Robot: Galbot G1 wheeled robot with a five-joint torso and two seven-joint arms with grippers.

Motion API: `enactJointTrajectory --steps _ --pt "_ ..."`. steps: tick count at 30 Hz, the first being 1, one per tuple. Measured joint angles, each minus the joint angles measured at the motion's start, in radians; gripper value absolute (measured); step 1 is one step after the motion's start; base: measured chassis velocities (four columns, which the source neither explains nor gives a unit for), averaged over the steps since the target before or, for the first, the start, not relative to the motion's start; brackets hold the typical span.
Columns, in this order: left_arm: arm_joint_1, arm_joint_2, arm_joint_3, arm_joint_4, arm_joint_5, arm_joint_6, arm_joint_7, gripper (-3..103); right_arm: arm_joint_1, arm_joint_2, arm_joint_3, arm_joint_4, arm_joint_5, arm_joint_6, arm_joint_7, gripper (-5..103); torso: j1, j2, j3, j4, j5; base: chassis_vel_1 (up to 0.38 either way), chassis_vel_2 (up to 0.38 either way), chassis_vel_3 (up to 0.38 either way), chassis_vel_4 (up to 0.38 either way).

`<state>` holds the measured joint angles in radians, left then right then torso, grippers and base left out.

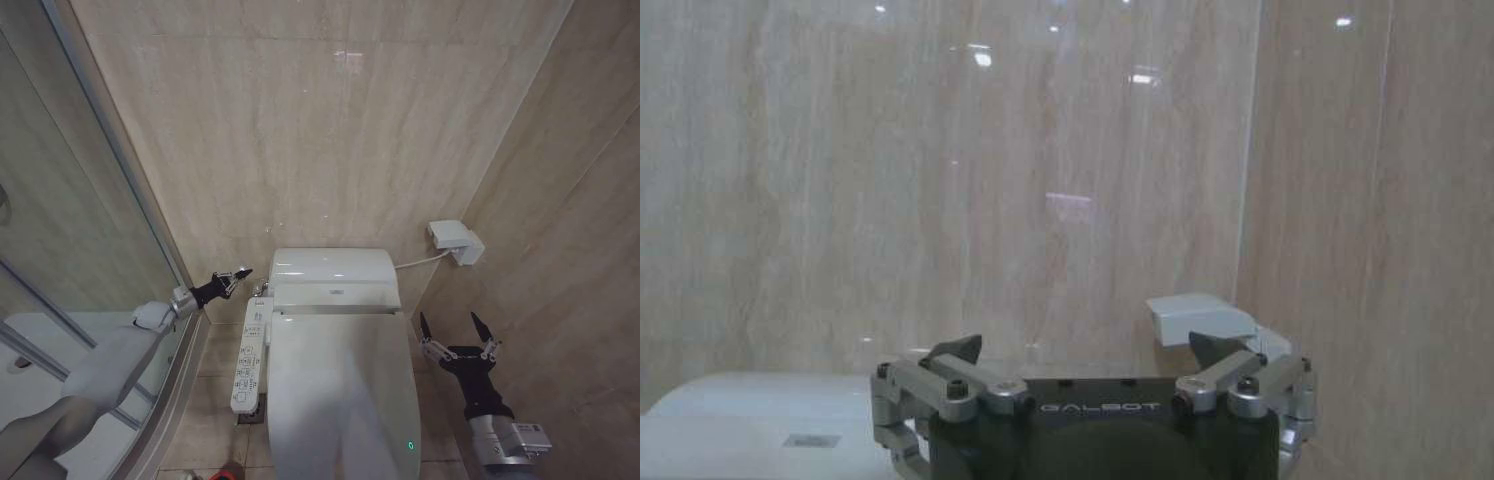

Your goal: Open the toilet lid, clean the toilet bowl with a toilet brush, close the toilet lid, and flush.

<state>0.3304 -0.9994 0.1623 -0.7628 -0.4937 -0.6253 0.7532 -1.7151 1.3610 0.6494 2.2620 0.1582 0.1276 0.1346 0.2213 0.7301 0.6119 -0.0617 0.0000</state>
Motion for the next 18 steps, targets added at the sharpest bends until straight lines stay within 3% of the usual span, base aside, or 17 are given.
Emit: enactJointTrajectory --steps 9,18 --pt "-0.021 -0.072 0.021 0.062 0.009 -0.010 0.028 0 0.000 0.000 0.000 0.000 0.000 0.000 0.000 100 0.000 0.000 0.000 -0.0002 -0.0001 0.000 0.000 0.000 0.000" --pt "-0.033 -0.105 -0.017 0.144 0.077 0.001 0.066 0 0.000 0.000 0.000 0.000 0.000 0.000 0.000 100 0.000 0.000 0.000 0.0002 -0.0001 0.000 0.000 0.000 0.000"
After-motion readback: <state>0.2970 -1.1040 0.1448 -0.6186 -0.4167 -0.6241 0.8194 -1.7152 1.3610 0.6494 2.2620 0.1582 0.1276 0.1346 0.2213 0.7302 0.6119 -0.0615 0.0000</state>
